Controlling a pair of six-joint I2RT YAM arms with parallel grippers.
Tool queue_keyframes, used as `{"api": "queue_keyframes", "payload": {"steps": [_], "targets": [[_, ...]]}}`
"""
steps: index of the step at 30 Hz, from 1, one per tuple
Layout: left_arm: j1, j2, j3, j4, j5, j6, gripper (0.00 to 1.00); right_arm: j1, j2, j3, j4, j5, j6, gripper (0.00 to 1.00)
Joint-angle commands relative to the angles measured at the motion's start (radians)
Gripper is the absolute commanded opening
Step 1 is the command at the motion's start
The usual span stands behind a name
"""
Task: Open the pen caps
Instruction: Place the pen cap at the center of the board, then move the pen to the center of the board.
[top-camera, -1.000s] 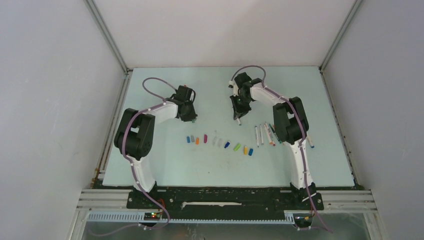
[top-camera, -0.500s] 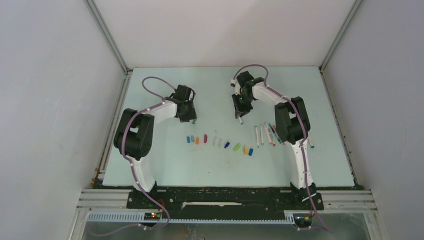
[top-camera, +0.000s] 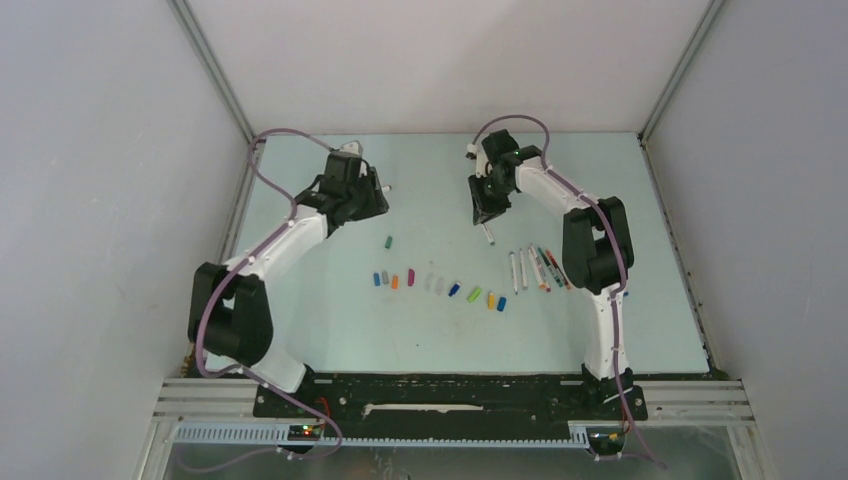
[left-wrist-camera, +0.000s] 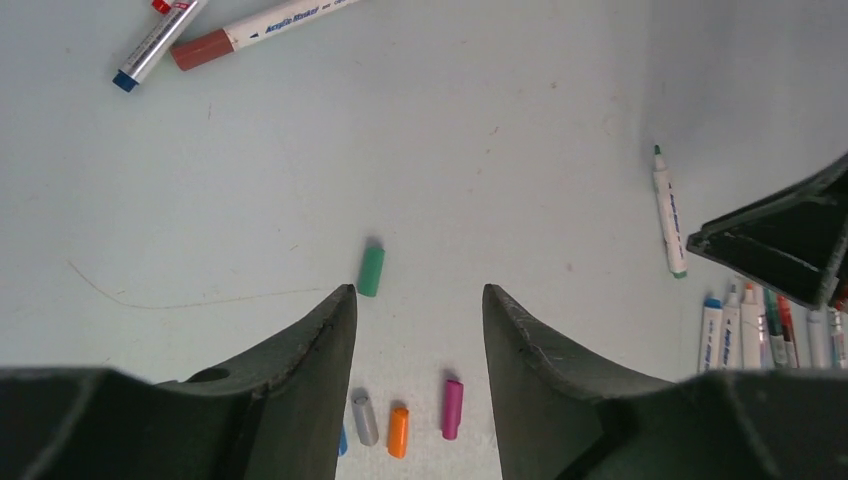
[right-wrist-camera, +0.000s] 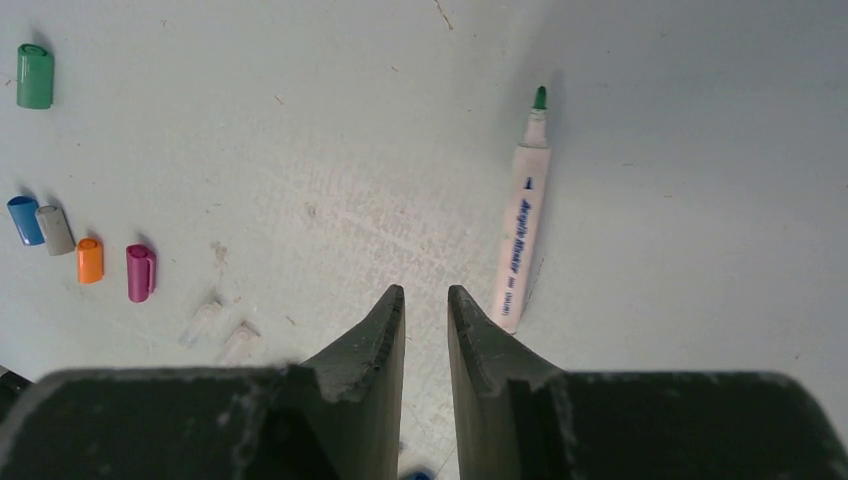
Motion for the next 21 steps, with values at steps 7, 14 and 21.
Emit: {"api": "queue_keyframes", "payload": {"steps": [7,14,21], "targets": [[0.029,-0.177,-0.106,0.050,-0.020,0.065,0.64,-0.011,-0.152,0.023,-0.093,-0.175,-0.224,0.24],[0.092,-0.294,-0.121,0.175,-0.003,0.169,0.67,-0.013,-0.417,-0.077,-0.121,-0.325,-0.373,0.25],[0.146,-0.414,-0.166,0.384,-0.037,0.294,1.00,-0.045,-0.807,-0.336,0.113,-0.355,-0.389,0.30]]}}
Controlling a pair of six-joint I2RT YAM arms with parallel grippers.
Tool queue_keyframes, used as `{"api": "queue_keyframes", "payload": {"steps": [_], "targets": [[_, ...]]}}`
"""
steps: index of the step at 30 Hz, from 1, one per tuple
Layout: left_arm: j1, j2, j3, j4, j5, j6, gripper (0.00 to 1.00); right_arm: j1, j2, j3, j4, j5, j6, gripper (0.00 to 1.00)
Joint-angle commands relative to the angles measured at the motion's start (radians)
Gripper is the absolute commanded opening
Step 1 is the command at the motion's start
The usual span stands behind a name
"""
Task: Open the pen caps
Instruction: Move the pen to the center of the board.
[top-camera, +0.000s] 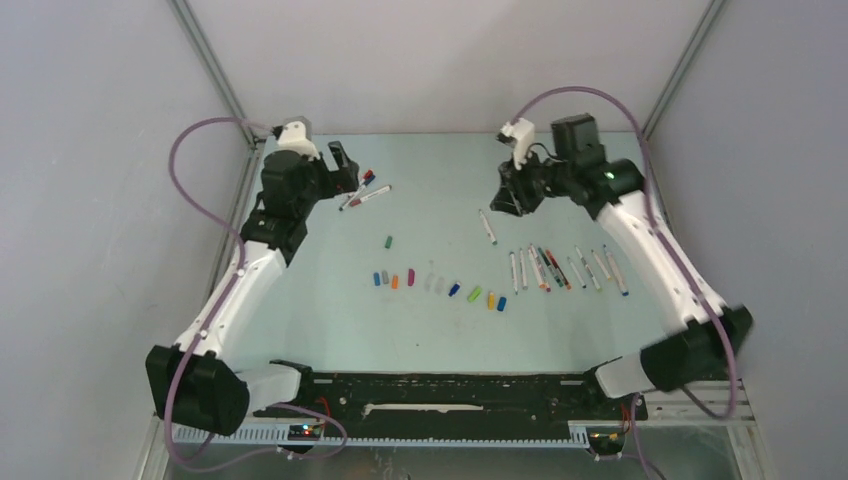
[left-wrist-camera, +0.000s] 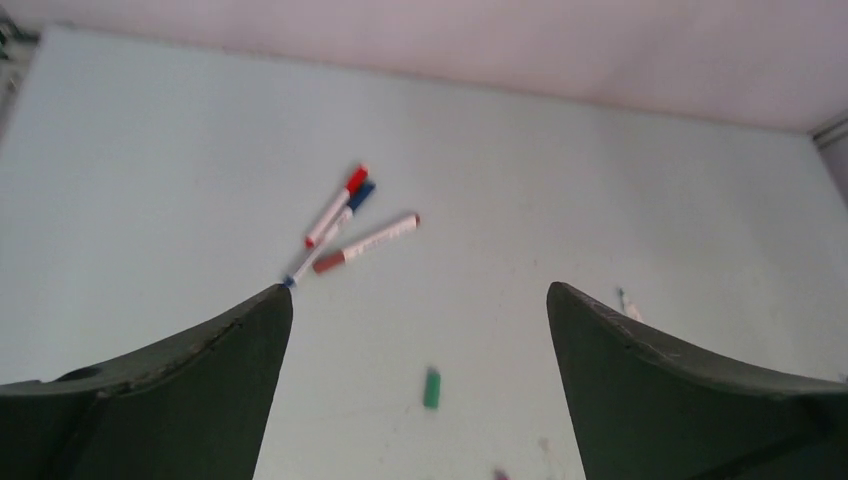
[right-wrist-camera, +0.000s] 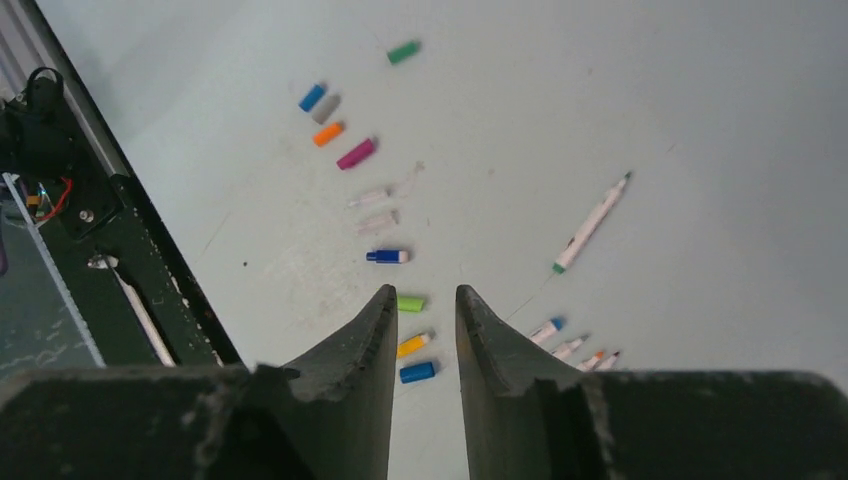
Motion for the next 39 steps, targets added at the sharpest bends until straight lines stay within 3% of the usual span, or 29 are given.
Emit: {"api": "queue_keyframes", "payload": {"steps": [1,3,6,9,14,19,29,39], "targets": [[0.033,-0.050,-0.048,0.219,0.000,0.136,1.00,-0.038,-0.209,-0.170,0.200,-0.081,-0.018,0.37],[0.043,-0.005,-0.032,0.224,0.045,0.197,1.00,-0.047,-0.246,-0.255,0.263,-0.067,0.012,0.57],[0.047,0.125,0.129,0.014,0.072,0.308,1.00,-0.060,-0.188,-0.275,0.177,-0.233,-0.066,0.67],[0.047,0.296,0.309,-0.188,0.087,0.411,0.98,-0.073,-0.137,-0.276,0.112,-0.350,-0.121,0.71],[0.047,0.523,0.498,-0.304,0.124,0.460,1.00,-0.078,-0.094,-0.278,0.073,-0.392,-0.166,0.73],[0.047,0.734,0.703,-0.426,0.103,0.529,0.96,-0.098,-0.069,-0.286,0.059,-0.459,-0.183,0.85],[0.033,0.936,0.900,-0.566,0.194,0.632,0.73,-0.109,-0.073,-0.286,0.058,-0.442,-0.181,0.86],[0.026,1.050,1.003,-0.641,0.156,0.686,0.59,-0.128,-0.060,-0.286,0.055,-0.454,-0.178,0.85]]}}
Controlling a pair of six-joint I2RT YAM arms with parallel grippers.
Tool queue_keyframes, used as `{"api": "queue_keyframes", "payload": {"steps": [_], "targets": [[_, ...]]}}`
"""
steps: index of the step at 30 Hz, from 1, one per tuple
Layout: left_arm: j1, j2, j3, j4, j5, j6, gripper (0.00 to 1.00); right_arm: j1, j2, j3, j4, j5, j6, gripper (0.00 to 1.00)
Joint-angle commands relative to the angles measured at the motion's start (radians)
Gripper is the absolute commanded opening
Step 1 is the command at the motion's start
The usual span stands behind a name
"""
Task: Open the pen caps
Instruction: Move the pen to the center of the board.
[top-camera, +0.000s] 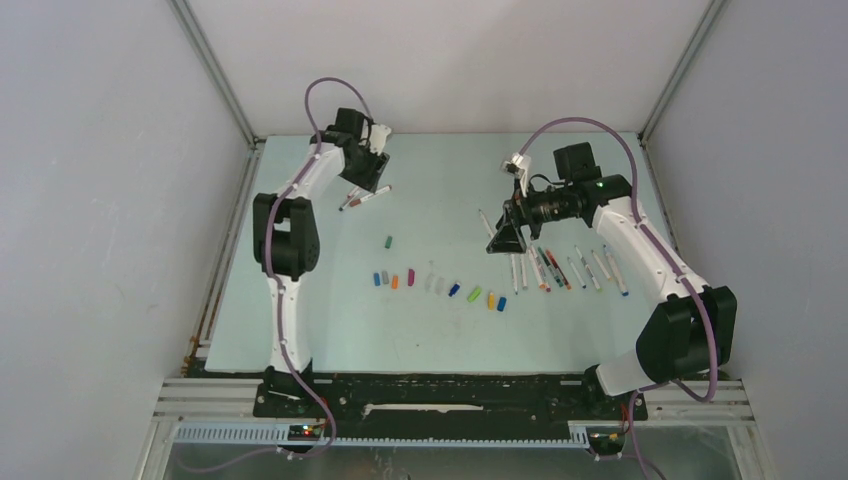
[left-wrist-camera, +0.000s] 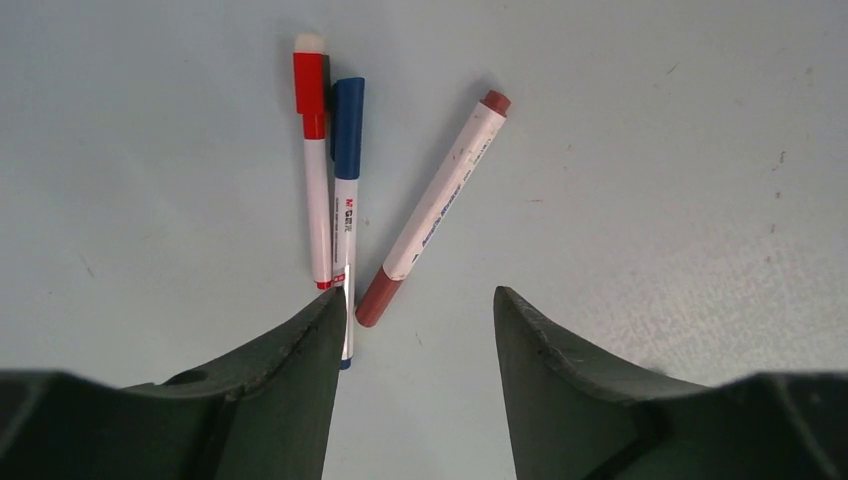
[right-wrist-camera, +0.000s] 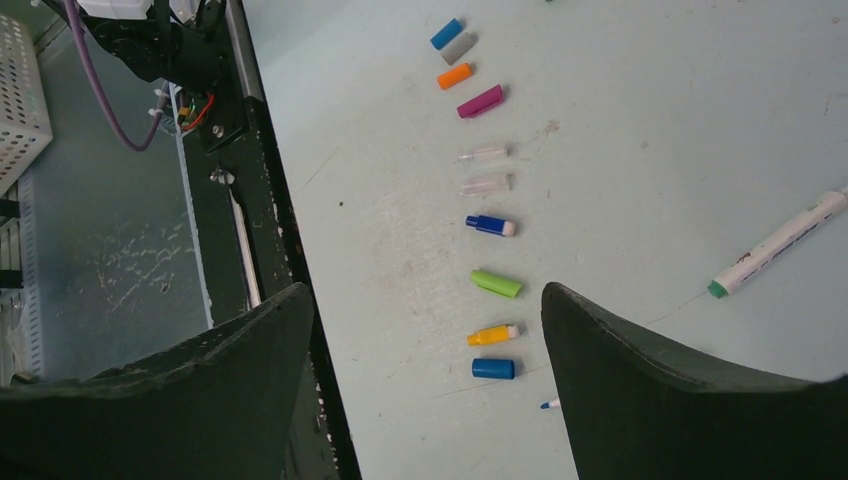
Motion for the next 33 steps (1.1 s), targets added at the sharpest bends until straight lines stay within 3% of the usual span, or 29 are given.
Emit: {"api": "queue_keyframes", "payload": {"steps": [1,21,33], "targets": [[-0.006,0.040,0.090,-0.056,-0.017,0.060,0.58,-0.016,0.007,0.016,-0.003,-0.035,-0.011,0.85],[-0.016,0.194,0.227,-0.132,-0.035,0.129,0.46,-0.065,0.038,0.039,-0.050,-0.076,-0.029,0.85],[-0.025,0.165,0.161,-0.151,0.012,0.143,0.18,-0.080,0.043,0.046,-0.067,-0.090,-0.039,0.85]]}}
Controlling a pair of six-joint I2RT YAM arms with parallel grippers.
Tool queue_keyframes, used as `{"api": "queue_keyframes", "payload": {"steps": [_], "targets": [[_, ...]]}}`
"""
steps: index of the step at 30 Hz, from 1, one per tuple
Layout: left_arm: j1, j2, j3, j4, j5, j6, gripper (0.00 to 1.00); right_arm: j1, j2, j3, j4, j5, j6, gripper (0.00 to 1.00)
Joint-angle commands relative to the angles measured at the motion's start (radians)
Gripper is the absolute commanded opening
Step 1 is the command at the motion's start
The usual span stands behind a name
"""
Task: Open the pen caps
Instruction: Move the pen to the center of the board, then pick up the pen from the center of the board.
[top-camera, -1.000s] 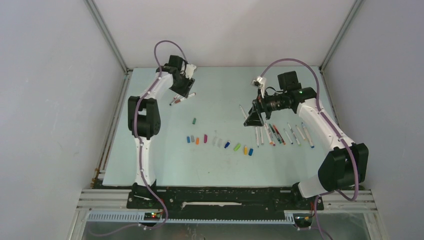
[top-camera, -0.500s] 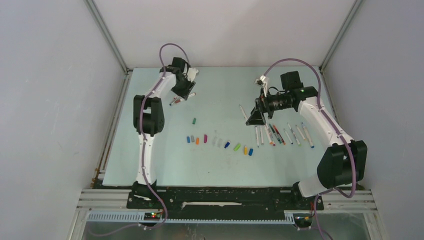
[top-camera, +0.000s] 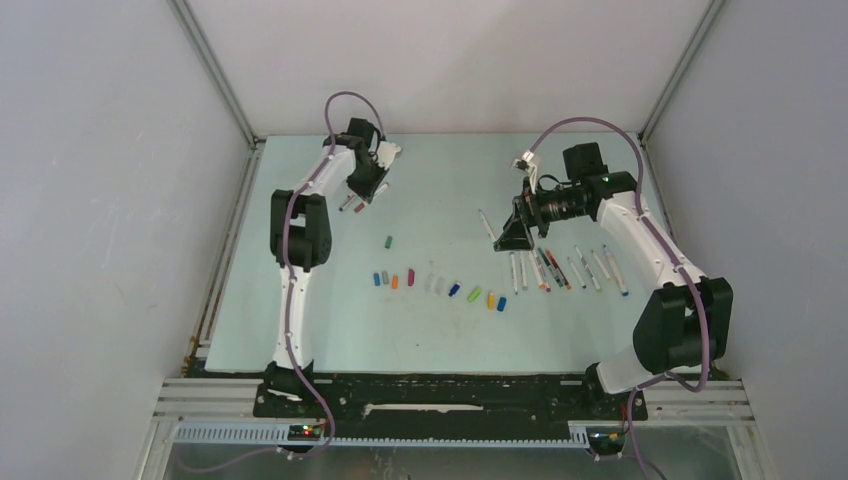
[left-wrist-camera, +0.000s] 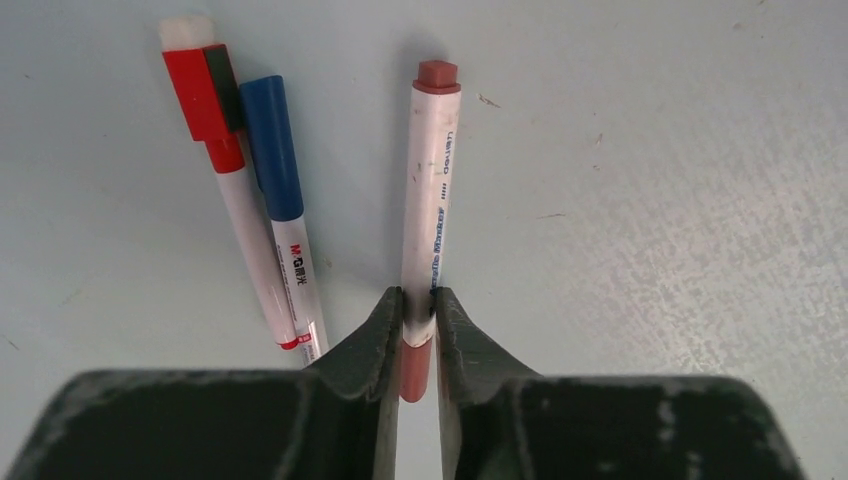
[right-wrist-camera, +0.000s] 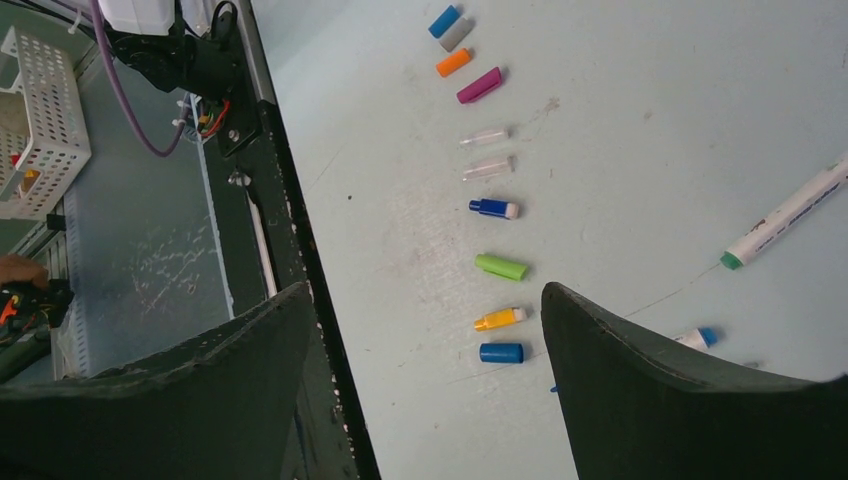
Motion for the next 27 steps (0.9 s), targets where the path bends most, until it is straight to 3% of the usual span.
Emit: {"api": "queue_keyframes", "payload": {"steps": [1,8,15,22,25,27], "targets": [[-0.014,-0.050,-0.032,0.003,0.027,0.023,0.16,-0.009,-0.001,0.040,-0.011,-0.033,-0.019,0.85],[-0.076,-0.158,-0.188,0.081,-0.010,-0.024,0.14,-0.016,0.002,0.040,-0.025,-0.041,-0.029,0.85],[-0.120,-0.108,-0.121,0.029,-0.082,-0.068,0.21,-0.021,-0.003,0.040,-0.037,-0.048,-0.037,0.85],[-0.121,-0.102,-0.112,0.003,-0.069,-0.091,0.36,-0.028,-0.011,0.040,-0.041,-0.063,-0.044,0.86],[-0.121,-0.092,-0.107,-0.006,-0.070,-0.088,0.35,-0.029,-0.013,0.041,-0.042,-0.064,-0.045,0.86],[-0.122,-0.085,-0.101,-0.011,-0.073,-0.085,0.29,-0.029,-0.014,0.041,-0.043,-0.064,-0.046,0.86]]}}
